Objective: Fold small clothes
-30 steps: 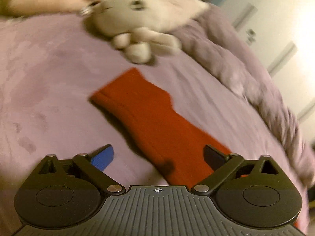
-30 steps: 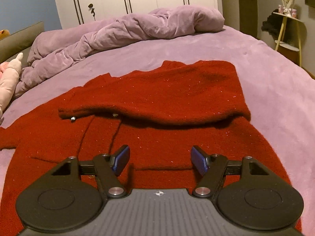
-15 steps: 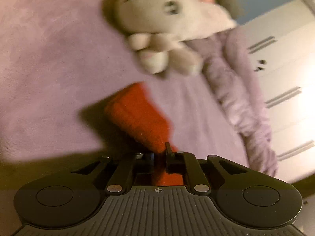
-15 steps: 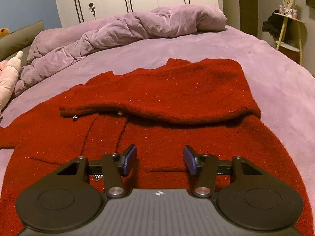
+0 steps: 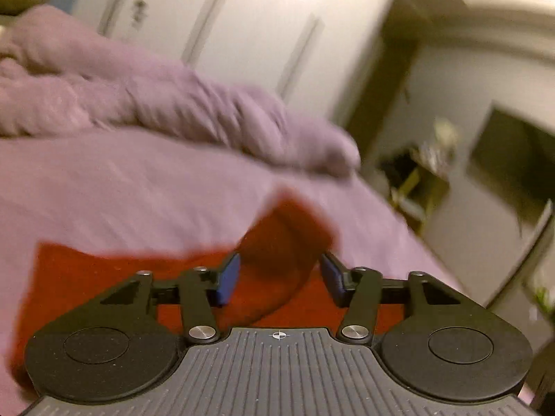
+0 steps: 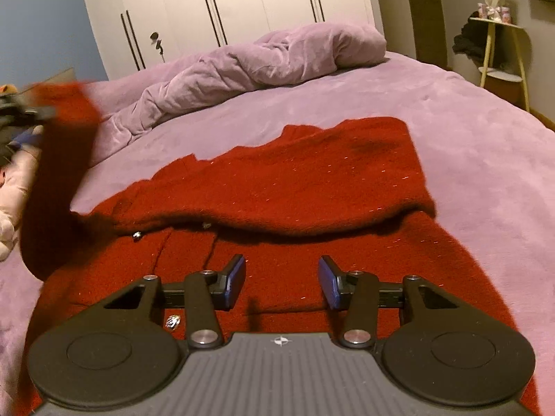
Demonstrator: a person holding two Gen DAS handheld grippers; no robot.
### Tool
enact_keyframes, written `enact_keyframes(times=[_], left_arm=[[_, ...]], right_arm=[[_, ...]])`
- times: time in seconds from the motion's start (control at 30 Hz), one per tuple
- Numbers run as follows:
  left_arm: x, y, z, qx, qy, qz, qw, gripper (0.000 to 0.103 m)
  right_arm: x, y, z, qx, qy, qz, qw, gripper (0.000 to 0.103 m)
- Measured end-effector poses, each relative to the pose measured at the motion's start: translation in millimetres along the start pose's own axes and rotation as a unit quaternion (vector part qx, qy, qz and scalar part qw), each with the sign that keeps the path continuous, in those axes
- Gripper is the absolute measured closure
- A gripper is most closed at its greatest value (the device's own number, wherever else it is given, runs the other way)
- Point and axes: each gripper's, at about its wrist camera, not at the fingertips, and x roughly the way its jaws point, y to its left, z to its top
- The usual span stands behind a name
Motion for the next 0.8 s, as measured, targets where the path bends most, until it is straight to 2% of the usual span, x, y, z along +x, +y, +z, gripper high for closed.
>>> enact_keyframes(times=[0.13, 0.2, 0.27, 0.33, 0.4, 0.5, 0.63, 0.67, 0.7, 0.73, 0.77, 0.8], left_arm=[[15.6, 7.8, -44.5, -0.016, 0.062, 0.056, 0.9964, 0.045], [9.6, 19.2, -57.7, -0.007, 0.07, 0.099, 0.9926, 0.044], [1.0, 35.6, -64.2, -0.004, 0.077, 0.153, 0.9852, 0.043], [-5.8, 50.2, -66.9, -0.019, 0.077, 0.178, 0.9808, 0.042], [-11.6, 61.9, -69.1, -0.029, 0.082, 0.188, 0.9784, 0.041], [-21.6, 78.2, -76.0, -0.035, 0.089, 0.205, 0.9741, 0.036], [-37.7, 92.5, -79.6, -0.061, 0.088, 0.203, 0.9732, 0.037], [-37.7, 97.0, -80.4, -0.071, 0.088, 0.202, 0.9729, 0.037], [-32.2, 100.6, -78.7, -0.078, 0.089, 0.202, 0.9722, 0.037], [-30.2, 102.6, -77.1, -0.08, 0.088, 0.204, 0.9717, 0.037], [-27.8, 104.0, -74.9, -0.078, 0.09, 0.206, 0.9713, 0.038], [-25.9, 104.5, -73.9, -0.077, 0.093, 0.207, 0.9709, 0.041]], right_arm=[[10.0, -11.6, 14.6, 0.003, 0.013, 0.02, 1.0, 0.057], [23.0, -9.0, 26.5, 0.007, 0.02, 0.052, 0.998, 0.057], [41.6, 0.9, 41.1, 0.018, 0.027, 0.085, 0.996, 0.057], [63.8, 16.9, 54.3, 0.026, 0.035, 0.116, 0.992, 0.057], [90.8, 36.2, 64.9, 0.027, 0.052, 0.135, 0.989, 0.056], [132.1, 53.9, 72.4, 0.055, 0.102, 0.136, 0.984, 0.054], [157.4, 73.3, 78.6, 0.053, 0.117, 0.141, 0.982, 0.056], [161.9, 79.1, 79.9, 0.045, 0.122, 0.141, 0.981, 0.062], [165.1, 85.3, 80.3, 0.031, 0.126, 0.139, 0.982, 0.073], [165.8, 91.4, 80.4, 0.011, 0.127, 0.134, 0.983, 0.075], [161.2, 96.4, 81.5, -0.011, 0.118, 0.126, 0.985, 0.078], [150.2, 100.0, 84.4, -0.037, 0.091, 0.114, 0.989, 0.086]])
